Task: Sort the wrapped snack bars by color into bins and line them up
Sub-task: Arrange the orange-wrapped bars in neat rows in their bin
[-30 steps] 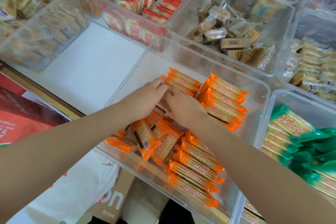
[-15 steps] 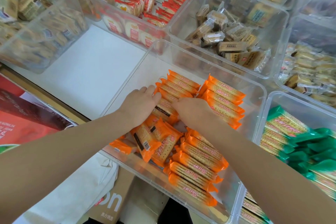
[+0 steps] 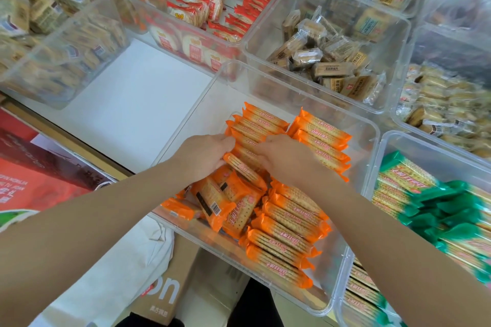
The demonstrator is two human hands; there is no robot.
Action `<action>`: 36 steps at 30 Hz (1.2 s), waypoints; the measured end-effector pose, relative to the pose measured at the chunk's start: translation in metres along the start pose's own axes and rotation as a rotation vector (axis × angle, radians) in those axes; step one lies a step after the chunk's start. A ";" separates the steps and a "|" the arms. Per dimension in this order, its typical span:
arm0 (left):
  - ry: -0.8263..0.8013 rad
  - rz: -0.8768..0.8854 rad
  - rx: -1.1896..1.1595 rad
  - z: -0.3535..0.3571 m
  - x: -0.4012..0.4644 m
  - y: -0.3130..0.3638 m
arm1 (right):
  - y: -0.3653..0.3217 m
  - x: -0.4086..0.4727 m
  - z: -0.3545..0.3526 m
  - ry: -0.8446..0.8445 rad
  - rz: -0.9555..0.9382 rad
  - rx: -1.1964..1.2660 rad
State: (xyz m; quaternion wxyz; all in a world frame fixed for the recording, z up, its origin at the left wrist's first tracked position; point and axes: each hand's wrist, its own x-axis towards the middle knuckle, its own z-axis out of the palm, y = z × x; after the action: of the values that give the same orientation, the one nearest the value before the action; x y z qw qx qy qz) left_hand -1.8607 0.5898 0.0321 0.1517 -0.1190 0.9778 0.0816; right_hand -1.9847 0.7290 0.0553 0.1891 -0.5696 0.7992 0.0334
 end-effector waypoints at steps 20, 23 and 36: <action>-0.052 -0.065 -0.759 -0.005 -0.033 0.007 | -0.006 -0.008 -0.010 -0.061 -0.037 0.730; -0.247 -0.103 -0.551 -0.002 -0.037 0.002 | -0.008 -0.007 -0.008 -0.040 -0.058 0.596; 0.121 -0.152 -0.944 -0.030 -0.043 0.004 | -0.007 -0.025 -0.010 0.023 -0.153 0.754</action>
State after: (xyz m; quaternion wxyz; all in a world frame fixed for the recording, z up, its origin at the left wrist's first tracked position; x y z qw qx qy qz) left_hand -1.8300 0.5971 0.0743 0.0296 -0.2504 0.8297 0.4980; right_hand -1.9743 0.7460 0.0744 0.3784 -0.5184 0.7125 -0.2836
